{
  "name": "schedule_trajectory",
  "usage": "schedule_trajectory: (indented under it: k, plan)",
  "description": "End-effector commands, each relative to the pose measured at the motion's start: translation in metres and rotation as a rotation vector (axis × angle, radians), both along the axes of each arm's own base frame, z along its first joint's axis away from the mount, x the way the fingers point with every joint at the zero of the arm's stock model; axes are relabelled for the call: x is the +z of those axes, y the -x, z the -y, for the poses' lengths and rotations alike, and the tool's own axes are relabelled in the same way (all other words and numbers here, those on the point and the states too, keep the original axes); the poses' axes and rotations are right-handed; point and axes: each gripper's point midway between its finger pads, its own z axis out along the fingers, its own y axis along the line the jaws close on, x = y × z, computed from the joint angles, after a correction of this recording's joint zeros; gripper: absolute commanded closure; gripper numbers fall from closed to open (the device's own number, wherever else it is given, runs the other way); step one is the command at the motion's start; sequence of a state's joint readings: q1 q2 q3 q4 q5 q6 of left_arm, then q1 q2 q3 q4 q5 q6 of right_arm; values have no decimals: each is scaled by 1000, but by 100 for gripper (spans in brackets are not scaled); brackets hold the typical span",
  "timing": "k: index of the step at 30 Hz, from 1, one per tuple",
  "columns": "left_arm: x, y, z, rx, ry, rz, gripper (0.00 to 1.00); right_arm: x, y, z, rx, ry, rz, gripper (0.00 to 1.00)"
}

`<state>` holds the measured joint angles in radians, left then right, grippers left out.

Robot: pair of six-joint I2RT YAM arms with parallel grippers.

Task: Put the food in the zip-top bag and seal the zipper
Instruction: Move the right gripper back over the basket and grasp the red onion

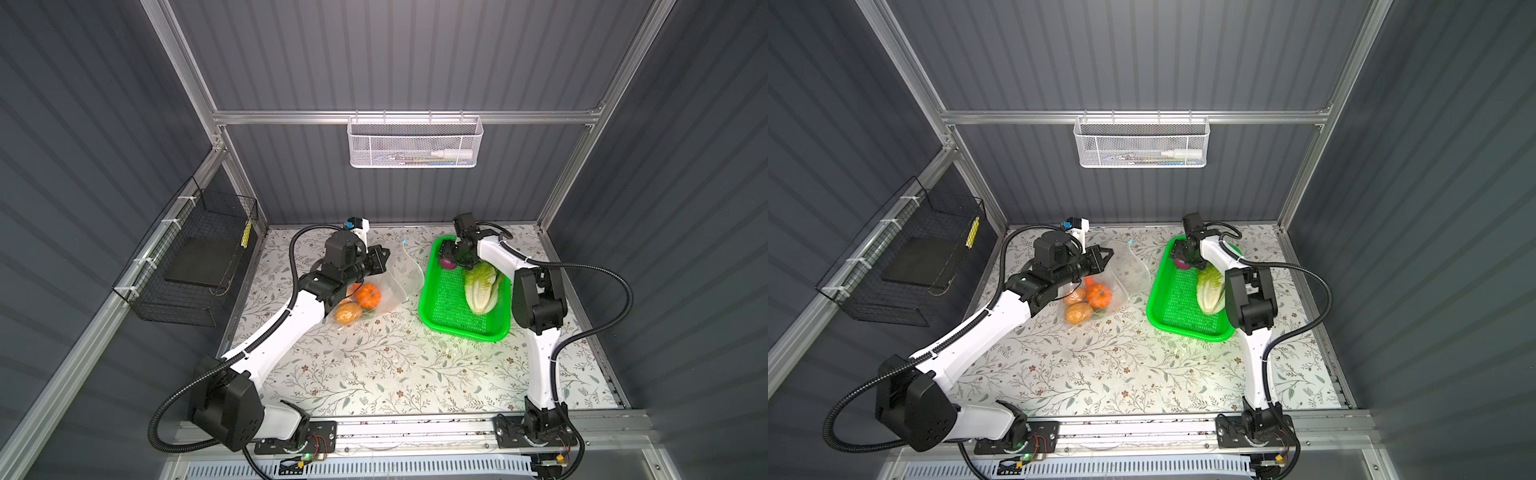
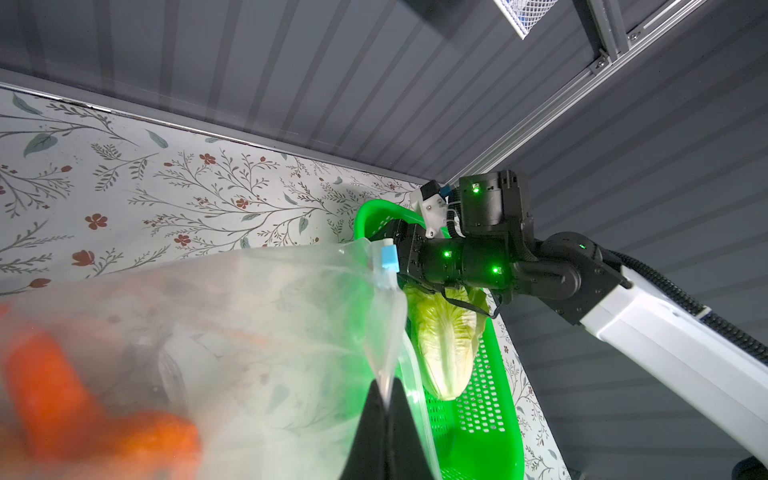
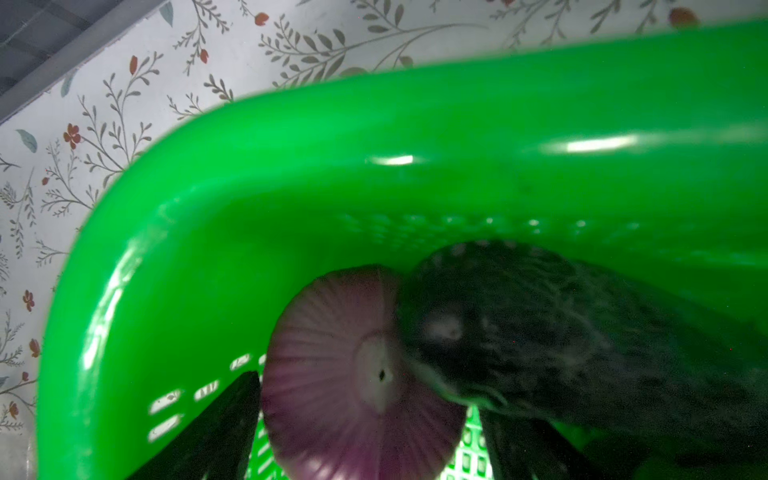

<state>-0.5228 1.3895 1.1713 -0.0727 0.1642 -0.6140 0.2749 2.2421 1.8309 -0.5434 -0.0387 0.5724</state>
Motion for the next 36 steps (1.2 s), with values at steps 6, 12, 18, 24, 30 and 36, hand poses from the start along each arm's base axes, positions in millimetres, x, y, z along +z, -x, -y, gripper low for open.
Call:
schedule_trajectory:
  k: [6,12,18,24,30,36]
  plan:
    - [11,3,0,-2,11,30,100,-16,4,-1,-4,1,-27,16]
    - [12,4,0,0,12,32,100,-25,5,1,-10,9,-43,18]
    - [13,3,0,-1,11,33,100,-17,4,2,-15,5,-16,31]
    - [13,3,0,-1,9,33,100,6,5,4,-20,-6,39,35]
    - [13,3,0,-2,9,35,100,31,14,4,-15,-33,87,35]
    - [11,3,0,-3,7,30,100,54,30,3,12,-77,125,36]
